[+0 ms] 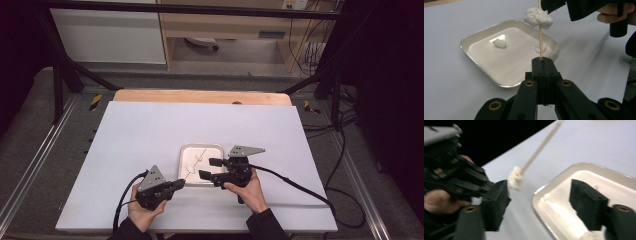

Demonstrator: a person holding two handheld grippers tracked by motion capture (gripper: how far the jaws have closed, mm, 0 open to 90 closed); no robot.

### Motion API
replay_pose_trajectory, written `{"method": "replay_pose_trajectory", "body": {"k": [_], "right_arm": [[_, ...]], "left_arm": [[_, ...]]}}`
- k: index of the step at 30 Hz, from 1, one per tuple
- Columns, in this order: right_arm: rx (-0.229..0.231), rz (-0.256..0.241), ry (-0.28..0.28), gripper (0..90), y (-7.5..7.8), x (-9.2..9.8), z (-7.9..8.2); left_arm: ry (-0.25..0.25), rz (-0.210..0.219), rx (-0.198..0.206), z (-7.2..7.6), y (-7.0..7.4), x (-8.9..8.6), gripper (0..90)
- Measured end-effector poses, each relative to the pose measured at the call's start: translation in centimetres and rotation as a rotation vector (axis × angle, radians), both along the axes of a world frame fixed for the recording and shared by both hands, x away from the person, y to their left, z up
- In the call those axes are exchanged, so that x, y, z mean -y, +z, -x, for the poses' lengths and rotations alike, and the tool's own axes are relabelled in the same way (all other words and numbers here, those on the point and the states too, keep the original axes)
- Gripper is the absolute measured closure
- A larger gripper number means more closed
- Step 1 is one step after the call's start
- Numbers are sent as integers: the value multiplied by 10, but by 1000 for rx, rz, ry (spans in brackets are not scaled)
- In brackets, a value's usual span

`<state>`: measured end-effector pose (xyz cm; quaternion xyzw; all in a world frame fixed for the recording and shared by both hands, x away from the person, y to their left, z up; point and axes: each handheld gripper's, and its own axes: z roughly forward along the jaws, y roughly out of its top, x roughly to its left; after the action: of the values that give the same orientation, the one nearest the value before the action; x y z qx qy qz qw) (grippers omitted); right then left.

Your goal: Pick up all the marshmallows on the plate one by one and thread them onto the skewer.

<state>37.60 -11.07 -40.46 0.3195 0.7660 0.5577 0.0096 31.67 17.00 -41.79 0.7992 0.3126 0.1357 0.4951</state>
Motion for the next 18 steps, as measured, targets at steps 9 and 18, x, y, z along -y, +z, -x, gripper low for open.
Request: {"method": "replay_pose_trajectory", "body": {"k": [9,18], "right_arm": [[22,180,-89,125,-13,-2,-23],[50,315,-101,145,-10,-28,-51]], "left_arm": [[56,-14,-26,-4,0,-31,890],[77,-8,-34,-10,-3,-41,890]]}}
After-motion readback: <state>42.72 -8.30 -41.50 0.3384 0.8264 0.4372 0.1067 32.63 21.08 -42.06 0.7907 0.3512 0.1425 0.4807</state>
